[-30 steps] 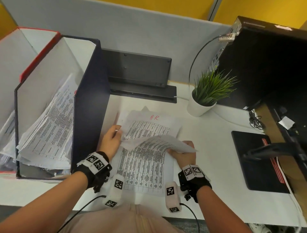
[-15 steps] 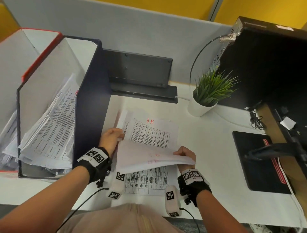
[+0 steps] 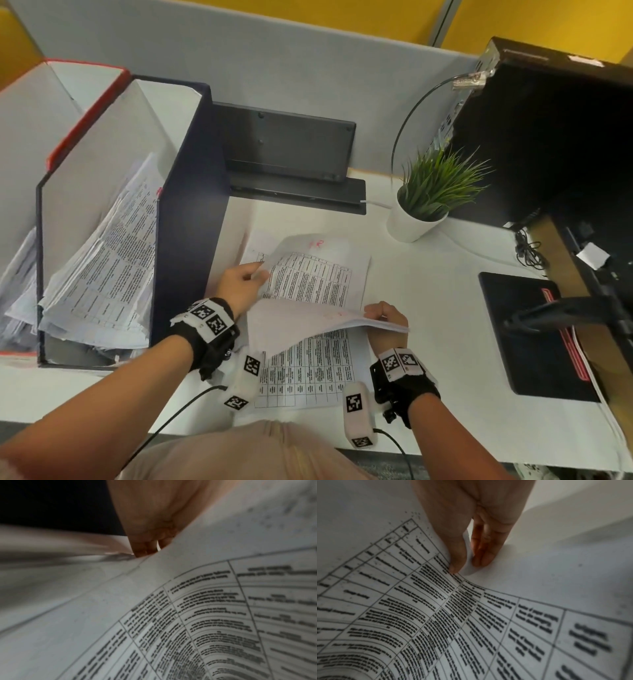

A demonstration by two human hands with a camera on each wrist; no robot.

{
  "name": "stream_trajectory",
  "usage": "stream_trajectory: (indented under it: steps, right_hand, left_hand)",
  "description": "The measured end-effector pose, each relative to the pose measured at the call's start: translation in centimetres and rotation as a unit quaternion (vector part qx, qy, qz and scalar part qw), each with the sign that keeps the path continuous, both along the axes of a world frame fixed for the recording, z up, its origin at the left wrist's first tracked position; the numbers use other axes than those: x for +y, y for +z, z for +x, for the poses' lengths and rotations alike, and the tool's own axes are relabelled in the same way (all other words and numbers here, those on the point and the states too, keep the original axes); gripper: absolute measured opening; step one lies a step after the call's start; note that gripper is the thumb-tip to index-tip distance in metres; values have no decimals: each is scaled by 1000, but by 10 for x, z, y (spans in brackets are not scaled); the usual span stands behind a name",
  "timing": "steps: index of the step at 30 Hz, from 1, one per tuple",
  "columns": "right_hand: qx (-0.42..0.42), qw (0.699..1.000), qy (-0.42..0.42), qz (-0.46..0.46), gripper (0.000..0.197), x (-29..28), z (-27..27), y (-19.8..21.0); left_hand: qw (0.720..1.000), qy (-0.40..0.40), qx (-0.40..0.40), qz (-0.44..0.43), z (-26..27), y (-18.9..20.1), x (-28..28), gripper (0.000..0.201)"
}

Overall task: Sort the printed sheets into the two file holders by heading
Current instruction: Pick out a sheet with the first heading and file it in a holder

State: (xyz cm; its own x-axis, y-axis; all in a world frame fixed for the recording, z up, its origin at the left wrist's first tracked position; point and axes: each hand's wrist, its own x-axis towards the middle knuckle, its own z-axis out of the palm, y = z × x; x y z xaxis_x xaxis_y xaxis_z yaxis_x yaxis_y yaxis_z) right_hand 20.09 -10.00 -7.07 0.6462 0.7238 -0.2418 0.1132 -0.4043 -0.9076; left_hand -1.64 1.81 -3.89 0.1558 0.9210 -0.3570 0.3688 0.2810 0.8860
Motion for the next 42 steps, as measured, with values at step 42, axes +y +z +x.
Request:
stream_trajectory:
  steps: [42]
  right_hand:
    - [67, 965, -17, 253, 25, 35, -43, 91]
  left_hand:
    - [968, 17, -80, 235, 1, 63, -22, 7]
